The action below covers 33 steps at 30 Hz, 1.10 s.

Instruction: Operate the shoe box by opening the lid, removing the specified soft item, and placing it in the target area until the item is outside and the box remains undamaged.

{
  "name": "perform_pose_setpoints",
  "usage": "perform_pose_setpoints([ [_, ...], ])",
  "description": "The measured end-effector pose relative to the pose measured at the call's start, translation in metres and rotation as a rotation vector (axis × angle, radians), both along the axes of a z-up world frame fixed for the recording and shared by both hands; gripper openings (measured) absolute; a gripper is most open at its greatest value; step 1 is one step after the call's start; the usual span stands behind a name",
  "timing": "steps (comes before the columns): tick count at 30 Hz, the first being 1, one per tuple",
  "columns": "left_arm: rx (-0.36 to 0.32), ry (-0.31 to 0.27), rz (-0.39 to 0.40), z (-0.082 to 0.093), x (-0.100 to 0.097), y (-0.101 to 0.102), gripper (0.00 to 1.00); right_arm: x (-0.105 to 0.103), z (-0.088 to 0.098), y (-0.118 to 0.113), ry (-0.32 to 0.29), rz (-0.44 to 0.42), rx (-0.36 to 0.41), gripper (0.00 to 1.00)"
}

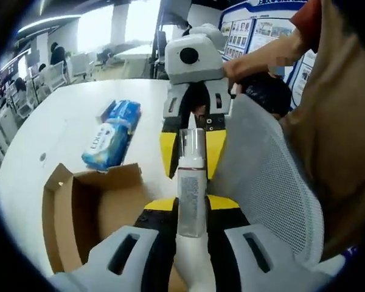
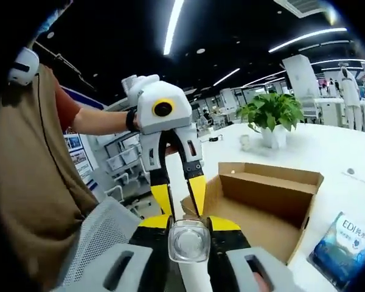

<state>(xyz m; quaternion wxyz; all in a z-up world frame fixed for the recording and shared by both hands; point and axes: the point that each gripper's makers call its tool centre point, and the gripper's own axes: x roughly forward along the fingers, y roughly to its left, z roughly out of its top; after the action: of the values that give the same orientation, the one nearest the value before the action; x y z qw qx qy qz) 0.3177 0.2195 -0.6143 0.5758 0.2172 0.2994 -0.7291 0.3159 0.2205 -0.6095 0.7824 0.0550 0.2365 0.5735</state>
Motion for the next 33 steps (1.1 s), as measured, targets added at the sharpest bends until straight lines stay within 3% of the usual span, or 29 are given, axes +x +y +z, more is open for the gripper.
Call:
perform_pose_setpoints([
  [9, 0.023, -0.017, 0.006, -0.013, 0.000, 0.002, 0.24, -0.001, -0.011, -0.009, 0.004, 0.012, -0.076, 0.18],
  [14, 0.034, -0.047, 0.038, -0.017, 0.005, 0.007, 0.27, 0.004, -0.013, -0.032, -0.008, 0.007, -0.154, 0.18],
  [23, -0.047, -0.056, 0.274, -0.013, 0.038, 0.017, 0.38, 0.019, -0.006, -0.072, -0.031, -0.016, -0.236, 0.18],
  [33, -0.114, -0.034, 0.570, -0.020, 0.065, 0.048, 0.52, 0.027, -0.004, -0.094, -0.049, -0.025, -0.291, 0.18],
])
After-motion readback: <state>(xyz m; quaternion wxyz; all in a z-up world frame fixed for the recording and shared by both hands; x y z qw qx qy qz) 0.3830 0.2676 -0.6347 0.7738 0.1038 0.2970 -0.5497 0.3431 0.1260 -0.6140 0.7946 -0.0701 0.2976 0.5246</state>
